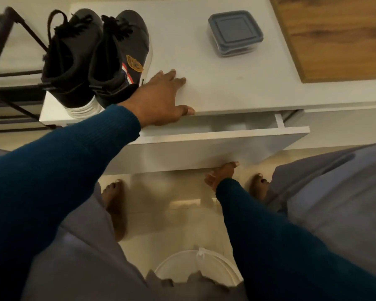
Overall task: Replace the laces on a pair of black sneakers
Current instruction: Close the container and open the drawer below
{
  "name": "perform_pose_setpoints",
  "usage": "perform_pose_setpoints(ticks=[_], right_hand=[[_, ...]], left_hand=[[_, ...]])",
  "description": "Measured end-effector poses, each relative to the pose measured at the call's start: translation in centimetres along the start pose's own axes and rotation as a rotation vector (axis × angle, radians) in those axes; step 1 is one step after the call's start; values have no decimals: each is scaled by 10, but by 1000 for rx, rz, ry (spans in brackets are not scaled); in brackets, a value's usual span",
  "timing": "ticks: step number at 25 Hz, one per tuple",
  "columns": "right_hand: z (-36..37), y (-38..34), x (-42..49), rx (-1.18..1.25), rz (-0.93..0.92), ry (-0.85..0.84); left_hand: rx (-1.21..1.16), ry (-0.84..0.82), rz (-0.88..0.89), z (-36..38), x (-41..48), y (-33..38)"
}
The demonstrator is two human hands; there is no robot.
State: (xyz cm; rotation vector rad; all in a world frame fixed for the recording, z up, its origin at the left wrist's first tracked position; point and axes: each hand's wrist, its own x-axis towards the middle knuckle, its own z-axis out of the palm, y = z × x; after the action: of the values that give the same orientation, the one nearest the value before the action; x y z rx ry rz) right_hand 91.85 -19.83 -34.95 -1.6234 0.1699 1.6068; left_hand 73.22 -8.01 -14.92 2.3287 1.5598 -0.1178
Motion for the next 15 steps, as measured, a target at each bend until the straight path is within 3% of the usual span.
perform_pose_setpoints(ticks=[2, 4, 6, 8, 9, 11, 13, 14, 15], right_hand=[[-12, 6, -30, -296, -14, 68], [-12, 9, -66, -600, 57, 9], [3, 7, -111, -1361, 25, -140], [22, 6, -145, -2015, -268, -310], [31, 0, -163, -2128, -430, -343], [38, -22, -195, -2062, -761, -202], [34, -45, -205, -2035, -995, 32], [30, -52, -205, -2136, -937, 76], [27, -59, -205, -2209, -761, 17]], left_hand=[[27, 9, 12, 2, -12, 1], [117, 55, 53, 7, -29, 4], [163, 179, 193, 14, -50, 12], [74, 150, 263, 21, -70, 19], [29, 7, 234, 25, -78, 20], [-21, -320, 171, 35, -91, 19], [-42, -410, 170, 41, -100, 16], [-70, -408, 172, 42, -102, 16], [-88, -411, 172, 41, -103, 16]])
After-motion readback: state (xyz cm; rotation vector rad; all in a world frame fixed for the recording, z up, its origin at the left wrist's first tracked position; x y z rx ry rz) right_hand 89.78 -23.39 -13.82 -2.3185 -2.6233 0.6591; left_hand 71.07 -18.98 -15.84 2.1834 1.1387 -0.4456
